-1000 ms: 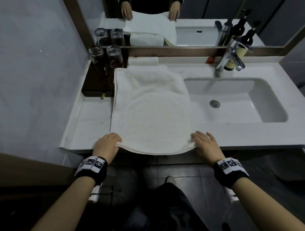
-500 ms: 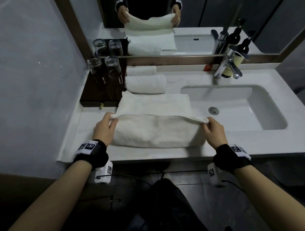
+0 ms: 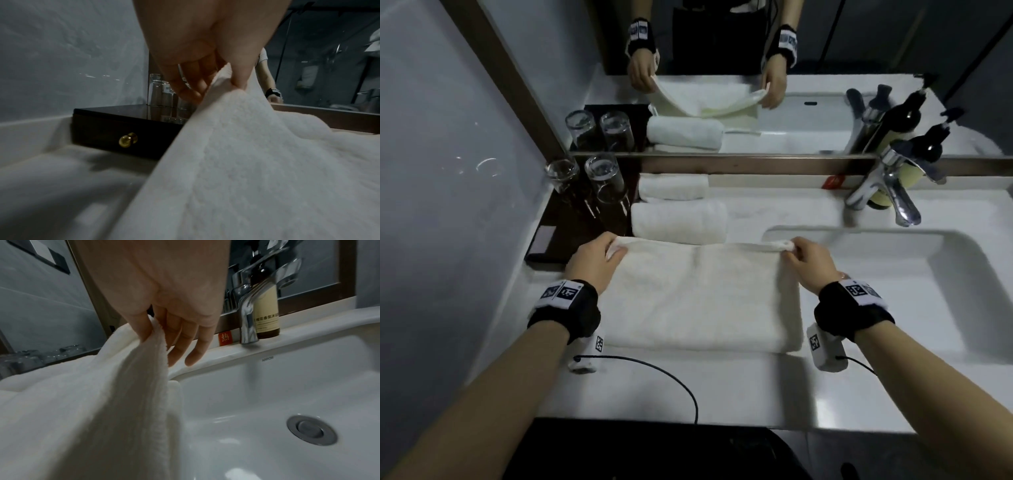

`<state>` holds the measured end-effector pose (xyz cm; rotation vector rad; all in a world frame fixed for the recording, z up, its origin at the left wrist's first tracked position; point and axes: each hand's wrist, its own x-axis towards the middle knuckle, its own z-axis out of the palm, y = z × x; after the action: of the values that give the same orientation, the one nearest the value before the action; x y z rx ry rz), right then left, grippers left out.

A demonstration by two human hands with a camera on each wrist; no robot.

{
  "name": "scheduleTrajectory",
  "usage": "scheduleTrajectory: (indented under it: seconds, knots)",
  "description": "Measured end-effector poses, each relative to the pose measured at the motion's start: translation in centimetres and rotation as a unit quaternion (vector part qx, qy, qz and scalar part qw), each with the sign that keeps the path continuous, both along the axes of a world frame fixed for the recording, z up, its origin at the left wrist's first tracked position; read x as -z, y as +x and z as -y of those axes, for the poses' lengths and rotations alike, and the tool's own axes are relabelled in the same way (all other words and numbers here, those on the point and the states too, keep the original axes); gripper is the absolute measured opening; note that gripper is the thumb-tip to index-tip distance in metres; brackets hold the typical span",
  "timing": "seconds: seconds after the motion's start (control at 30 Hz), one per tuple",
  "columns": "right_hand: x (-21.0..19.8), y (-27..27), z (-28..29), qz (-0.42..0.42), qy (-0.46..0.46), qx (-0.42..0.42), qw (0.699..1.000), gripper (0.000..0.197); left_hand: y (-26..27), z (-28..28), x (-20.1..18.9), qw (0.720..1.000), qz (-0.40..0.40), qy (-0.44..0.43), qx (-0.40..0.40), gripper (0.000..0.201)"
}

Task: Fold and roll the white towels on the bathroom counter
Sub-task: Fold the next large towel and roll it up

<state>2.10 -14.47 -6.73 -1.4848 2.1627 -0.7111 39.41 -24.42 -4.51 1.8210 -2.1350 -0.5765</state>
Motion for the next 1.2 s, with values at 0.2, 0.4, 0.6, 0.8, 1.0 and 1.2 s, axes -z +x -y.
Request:
scheduleTrajectory:
  seconds: [0.2,0.4,0.6,0.8,1.0,1.2]
  knots:
    - [1.8,-1.8,3.7,-0.004,0.131,-0.064,0.989,0.032,-1.8,2.0,0.9,0.996,0.070,0.048,0.028,0.032]
    - [2.4,-1.1,5.0,0.040,0.250,-0.094,0.963,0.081,-3.1,3.5,0.6,0.963,0.238,0.071,0.108,0.061]
    - [2.6,-1.7,5.3,0.057,0.248,-0.059,0.965,0.056,-4.6,4.0,0.8,0.898,0.411,0.017,0.159,0.043]
    - [2.8,-1.2,4.6,0.084,0.214,-0.051,0.972,0.031,-5.2,3.8,0.9,0.905,0.394,0.023,0.159,0.035]
    - [2.1,-1.0,4.0,0.105,0.132,0.019,0.986,0.039,-4.1,3.0,-0.1,0.958,0.175,0.185,0.129,0.037]
    - [1.3,-0.5,5.6,0.027,0.099,0.020,0.995,0.036,-2.2,-0.1,-0.6,0.971,0.025,0.233,0.054,0.027]
